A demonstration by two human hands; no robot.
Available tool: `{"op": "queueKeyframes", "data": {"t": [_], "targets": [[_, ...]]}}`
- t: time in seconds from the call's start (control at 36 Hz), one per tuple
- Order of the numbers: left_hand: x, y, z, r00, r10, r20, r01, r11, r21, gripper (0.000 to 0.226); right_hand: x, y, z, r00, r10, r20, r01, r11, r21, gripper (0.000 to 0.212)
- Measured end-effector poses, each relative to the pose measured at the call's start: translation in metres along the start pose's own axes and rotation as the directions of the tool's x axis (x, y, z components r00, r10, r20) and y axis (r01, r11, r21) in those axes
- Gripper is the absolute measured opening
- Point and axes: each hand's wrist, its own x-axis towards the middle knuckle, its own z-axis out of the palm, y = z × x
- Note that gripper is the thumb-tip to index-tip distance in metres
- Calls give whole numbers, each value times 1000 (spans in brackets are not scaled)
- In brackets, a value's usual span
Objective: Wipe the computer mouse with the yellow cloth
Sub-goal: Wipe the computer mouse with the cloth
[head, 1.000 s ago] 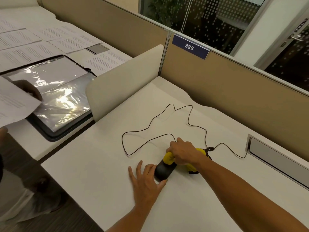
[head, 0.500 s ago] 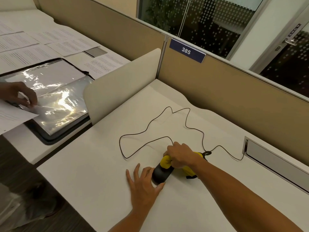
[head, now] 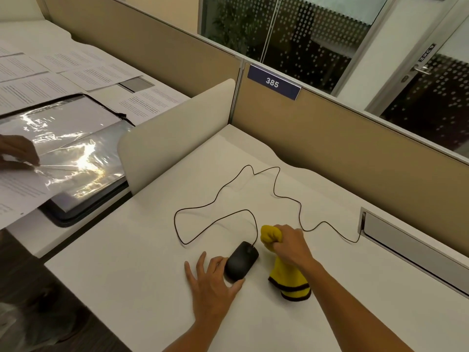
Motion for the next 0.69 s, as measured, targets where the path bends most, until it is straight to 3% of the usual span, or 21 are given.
{"op": "queueKeyframes", "data": {"t": [0.19, 0.5, 0.58, 0.69], "targets": [[0, 0, 0, 1000, 6, -9, -7, 1000, -11, 66, -26, -19, 33, 994, 28, -107, -44, 988, -146, 6], [-1, 1, 0, 1000, 11, -20, -11, 999, -31, 61, -30, -8, 52, 999, -41, 18, 40, 999, 31, 21], [-1, 1, -1, 1000, 13, -23, -13, 1000, -27, 61, -35, 1, 61, 995, -102, 14, 100, 992, 83, 22], [1, 1, 1, 1000, 3, -2, -3, 1000, -21, 62, -53, 3, 63, 979, -198, -57, 205, 964, 169, 39]]}}
